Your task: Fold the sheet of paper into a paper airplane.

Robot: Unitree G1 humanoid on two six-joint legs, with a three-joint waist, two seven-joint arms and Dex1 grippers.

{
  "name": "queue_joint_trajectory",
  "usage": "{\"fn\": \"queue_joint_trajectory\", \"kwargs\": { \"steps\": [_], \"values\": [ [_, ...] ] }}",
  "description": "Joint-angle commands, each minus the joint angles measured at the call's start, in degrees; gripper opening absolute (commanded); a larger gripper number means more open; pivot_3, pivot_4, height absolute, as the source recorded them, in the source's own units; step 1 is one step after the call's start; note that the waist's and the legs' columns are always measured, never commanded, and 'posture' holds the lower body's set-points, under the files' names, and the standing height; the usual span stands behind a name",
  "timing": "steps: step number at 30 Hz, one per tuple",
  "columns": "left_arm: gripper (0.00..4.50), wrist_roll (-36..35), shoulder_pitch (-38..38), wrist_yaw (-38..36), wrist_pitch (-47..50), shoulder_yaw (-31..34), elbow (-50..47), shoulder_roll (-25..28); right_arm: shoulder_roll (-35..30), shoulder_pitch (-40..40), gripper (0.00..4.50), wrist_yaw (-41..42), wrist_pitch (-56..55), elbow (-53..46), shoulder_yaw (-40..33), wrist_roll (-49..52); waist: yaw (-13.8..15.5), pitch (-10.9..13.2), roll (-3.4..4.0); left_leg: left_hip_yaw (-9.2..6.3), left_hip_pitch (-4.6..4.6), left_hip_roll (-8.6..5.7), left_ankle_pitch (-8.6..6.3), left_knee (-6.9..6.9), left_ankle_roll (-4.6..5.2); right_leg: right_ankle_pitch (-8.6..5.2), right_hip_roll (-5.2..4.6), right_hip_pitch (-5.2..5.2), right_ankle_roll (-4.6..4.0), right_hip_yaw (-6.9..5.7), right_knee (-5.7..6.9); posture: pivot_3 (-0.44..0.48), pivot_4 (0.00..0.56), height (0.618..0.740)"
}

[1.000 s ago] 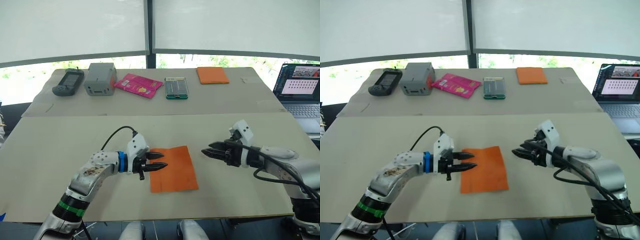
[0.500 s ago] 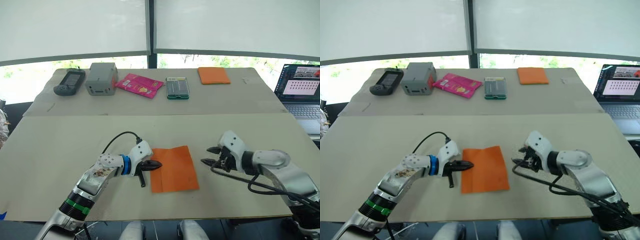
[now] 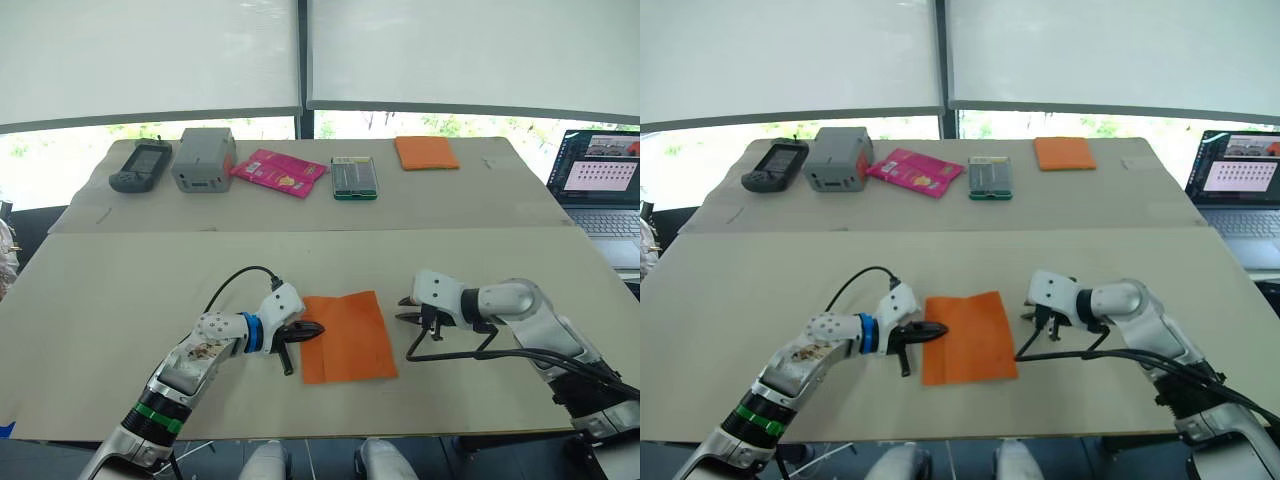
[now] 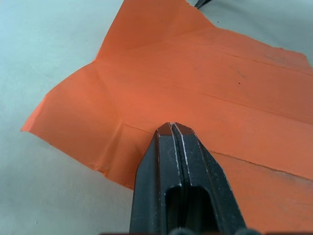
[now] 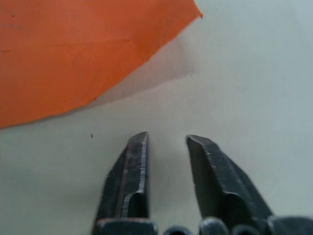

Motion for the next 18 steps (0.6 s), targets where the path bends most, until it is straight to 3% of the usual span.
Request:
{"fn": "queue_joint_trajectory", "kwargs": {
  "steps": [1, 12, 18],
  "values": [
    [0.0, 1.47, 1.46, 0.5, 1.07, -0.51, 1.17, 0.33, 0.46, -1.08, 0.01, 5.45, -4.56, 0.59, 1.4, 0.28, 0.0, 0.0, 0.0, 0.0, 0.0, 0.0, 0.0, 0.0, 0.0, 0.0, -0.01, 0.0, 0.0, 0.0, 0.0, 0.0, 0.15, 0.74],
    [0.0, 1.67, 1.91, 1.17, 0.83, -0.69, 1.32, -0.3, 4.3, -0.31, 0.01, 14.38, -0.78, 2.55, -2.1, 8.7, -0.13, 0.0, 0.0, -0.04, 0.65, 0.04, -0.01, -0.01, 0.0, -0.01, 0.0, 0.67, 0.01, -0.03, -0.08, 0.0, 0.15, 0.74],
    [0.0, 1.91, 1.59, 1.09, 0.19, -0.77, 2.39, -0.89, 6.78, -0.29, 0.01, 16.77, 10.18, -0.45, -5.78, 18.1, 0.0, 0.0, 0.0, -0.09, 0.69, 0.06, 0.0, -0.01, 0.0, -0.01, -0.02, 0.71, 0.01, -0.02, -0.06, 0.0, 0.15, 0.74]
  ]
}}
